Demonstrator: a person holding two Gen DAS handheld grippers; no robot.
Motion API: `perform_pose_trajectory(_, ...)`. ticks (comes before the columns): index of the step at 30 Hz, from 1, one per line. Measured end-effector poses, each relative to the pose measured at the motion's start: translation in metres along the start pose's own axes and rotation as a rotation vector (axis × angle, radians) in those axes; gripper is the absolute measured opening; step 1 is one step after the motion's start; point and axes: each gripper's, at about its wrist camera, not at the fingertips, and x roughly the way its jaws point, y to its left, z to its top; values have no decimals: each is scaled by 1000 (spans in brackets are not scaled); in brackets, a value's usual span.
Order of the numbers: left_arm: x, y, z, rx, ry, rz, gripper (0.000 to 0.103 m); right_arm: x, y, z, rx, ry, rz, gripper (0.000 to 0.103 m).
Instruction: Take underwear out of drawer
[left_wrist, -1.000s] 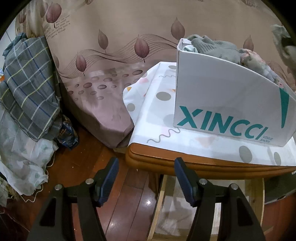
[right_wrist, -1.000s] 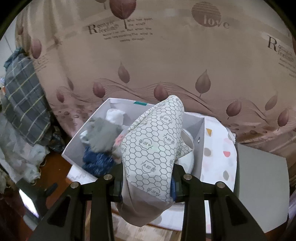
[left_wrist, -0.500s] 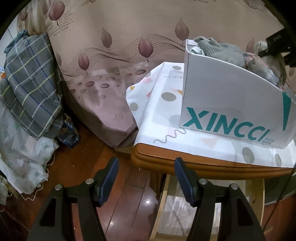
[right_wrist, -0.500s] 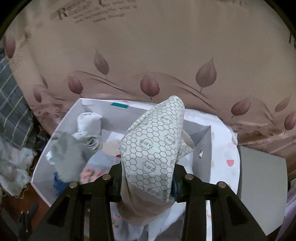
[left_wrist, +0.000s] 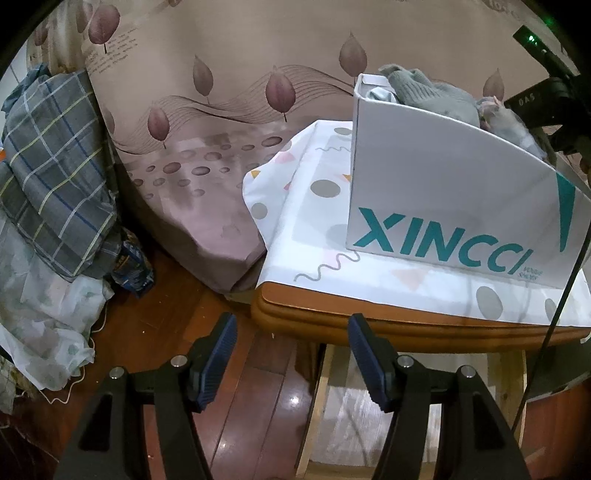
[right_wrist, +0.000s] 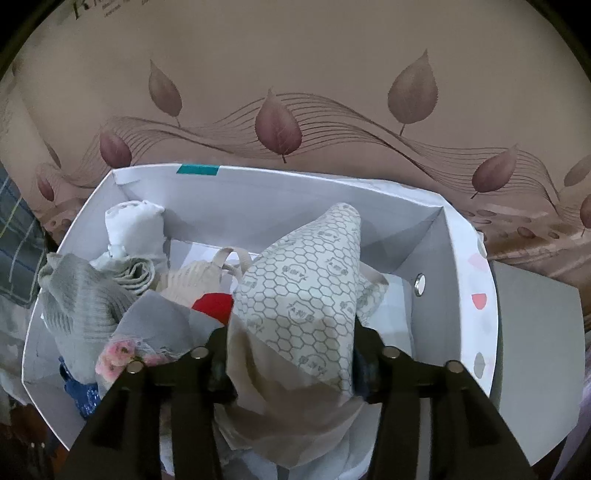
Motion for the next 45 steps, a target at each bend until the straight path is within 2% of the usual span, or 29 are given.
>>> perform_pose_trajectory(1,0,1,0,-1,1,-1,64,-3,0,-1,1,-7,-7,57)
perform_pose_trajectory(3,-1,0,0,-2,0,-7,64,-9,0,-2,-2,-26,-28,80)
perform_pose_trajectory(5,-1,0,0,1,0,-11,64,-19,0,-3,2,-59,-48,88)
perform_pose_trajectory(11,-1,-5,-1,23,4,-5,64,-69,4,-7,-16,-127,-26,92)
perform_pose_trajectory(15,-4,-10,-4,46,-4,-8,64,-112,9,-22,-45,-199,-5,101)
perform_pose_trajectory(19,-8,-13,-11,57,3,-31,64,-155,10,-61,-45,-276,31,102)
perform_pose_trajectory(23,-10,-15,-20,67,14,-29,64,-171,10,-113,-36,-291,40,102)
perform_pose_trajectory(29,-24,-24,-41,73,36,-54,64,-158,11,-213,-40,-250,21,102)
perform_pose_trajectory(34,-45,-30,-73,123,44,-13,64,-131,8,-279,-11,-167,18,102)
perform_pose_trajectory(39,-70,-31,-105,121,76,-17,64,-114,8,-314,-6,-122,0,102)
perform_pose_trajectory(45,-105,-46,-129,162,53,-20,64,-113,11,-342,10,-103,19,102)
